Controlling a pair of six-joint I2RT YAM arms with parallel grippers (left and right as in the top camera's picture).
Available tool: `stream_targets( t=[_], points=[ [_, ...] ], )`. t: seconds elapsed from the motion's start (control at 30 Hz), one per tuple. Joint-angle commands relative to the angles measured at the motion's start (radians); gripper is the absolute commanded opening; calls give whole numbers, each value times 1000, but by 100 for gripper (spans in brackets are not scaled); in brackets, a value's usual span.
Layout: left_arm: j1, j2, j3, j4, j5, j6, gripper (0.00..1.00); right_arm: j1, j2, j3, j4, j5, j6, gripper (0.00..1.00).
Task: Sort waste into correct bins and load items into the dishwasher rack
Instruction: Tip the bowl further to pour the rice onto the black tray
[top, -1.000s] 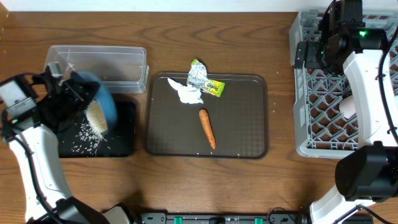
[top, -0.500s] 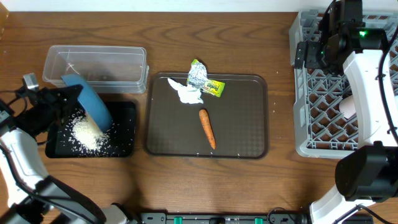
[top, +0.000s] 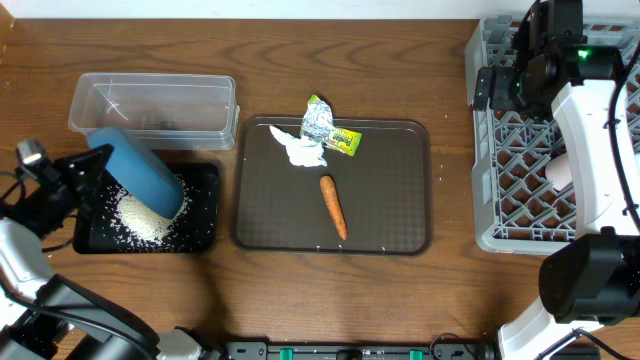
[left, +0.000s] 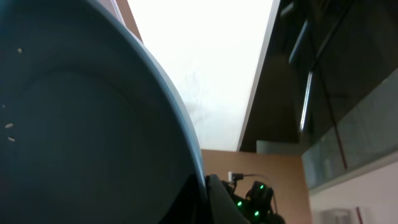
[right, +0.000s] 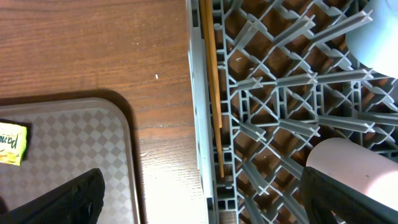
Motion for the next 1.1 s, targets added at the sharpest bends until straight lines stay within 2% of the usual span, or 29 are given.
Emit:
stream_targets(
  t=[0.0,0.13,0.23,0.3,0.4,0.5,0.57,0.63,0.73,0.8,0.87,0.9,0.97,1.07],
  points=[
    [31,0,5,-45,49,-24,6,-3,2,0,-2,7,15,99],
    [63,0,5,-23,-11,-29,6,-3,2,0,-2,7,14,99],
    [76,0,1,-102,47,10,6,-3,2,0,-1,7,14,99],
    [81,1,1,-55,-3,15,6,-3,2,0,-2,7,14,99],
    [89,1,1,-123,50,45,6,-3,2,0,-2,7,14,99],
    [90,2,1,-77,50,77,6,-3,2,0,-2,7,15,99],
    [90,1,1,-121,50,77,6,-3,2,0,-1,7,15,99],
    [91,1,1,-102,51,96,6,-3,2,0,-2,8,15,99],
    [90,-3,1,-212,50,115,6,-3,2,0,-2,7,14,99],
    [91,0,1,-143,49,137,6,-3,2,0,-2,7,15,99],
    [91,-4,1,-248,51,120,6,-3,2,0,-2,7,14,99],
    [90,-9,1,-280,50,149,6,-3,2,0,-2,7,14,99],
    [91,-11,1,-198,40,193,6,-3,2,0,-1,7,14,99],
    [90,-22,1,-312,50,209,6,-3,2,0,-1,7,14,99]
  ],
)
